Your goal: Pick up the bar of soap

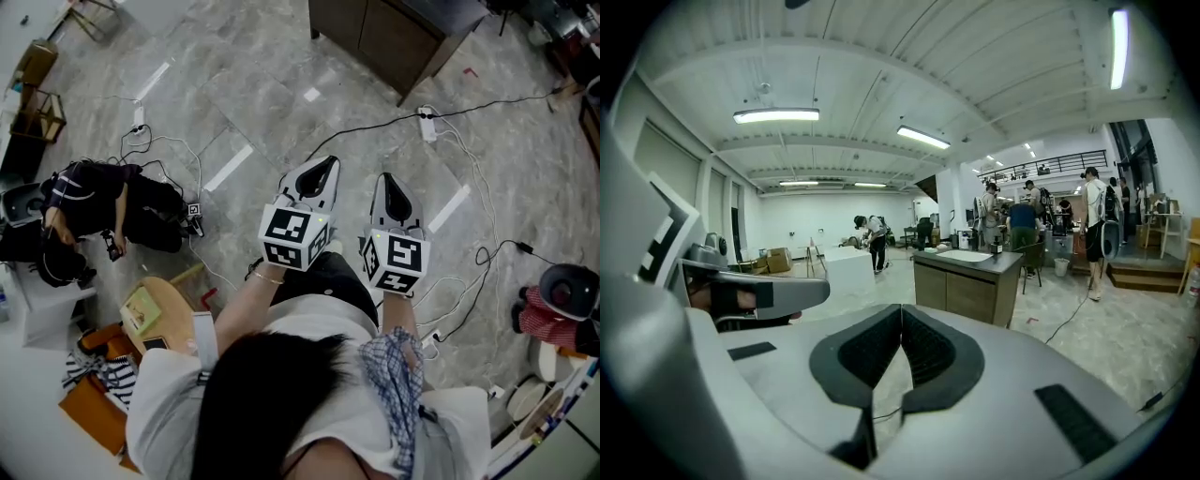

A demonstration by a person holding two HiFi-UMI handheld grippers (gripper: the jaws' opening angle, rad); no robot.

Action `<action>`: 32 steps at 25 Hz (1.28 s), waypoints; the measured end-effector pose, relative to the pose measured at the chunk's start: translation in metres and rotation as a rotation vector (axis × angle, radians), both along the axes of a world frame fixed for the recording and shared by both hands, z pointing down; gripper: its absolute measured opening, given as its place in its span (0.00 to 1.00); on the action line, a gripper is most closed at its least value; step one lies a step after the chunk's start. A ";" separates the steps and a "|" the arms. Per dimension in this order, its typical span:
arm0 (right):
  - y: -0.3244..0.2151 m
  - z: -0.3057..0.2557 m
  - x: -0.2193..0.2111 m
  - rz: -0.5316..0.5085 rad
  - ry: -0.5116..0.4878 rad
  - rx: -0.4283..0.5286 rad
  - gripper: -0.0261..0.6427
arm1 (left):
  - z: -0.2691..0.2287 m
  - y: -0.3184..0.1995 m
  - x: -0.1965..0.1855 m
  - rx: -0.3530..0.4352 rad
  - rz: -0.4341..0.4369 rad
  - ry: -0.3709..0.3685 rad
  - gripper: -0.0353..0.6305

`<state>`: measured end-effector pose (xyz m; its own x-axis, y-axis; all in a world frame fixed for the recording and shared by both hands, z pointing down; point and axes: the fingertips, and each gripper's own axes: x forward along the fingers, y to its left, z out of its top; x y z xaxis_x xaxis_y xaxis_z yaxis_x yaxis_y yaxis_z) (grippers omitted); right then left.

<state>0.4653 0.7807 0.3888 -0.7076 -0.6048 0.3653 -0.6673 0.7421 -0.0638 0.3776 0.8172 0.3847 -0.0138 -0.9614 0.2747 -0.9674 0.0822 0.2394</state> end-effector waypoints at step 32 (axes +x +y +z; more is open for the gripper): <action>-0.109 0.008 -0.042 -0.012 -0.064 -0.028 0.06 | 0.021 -0.105 -0.038 -0.002 -0.010 0.028 0.07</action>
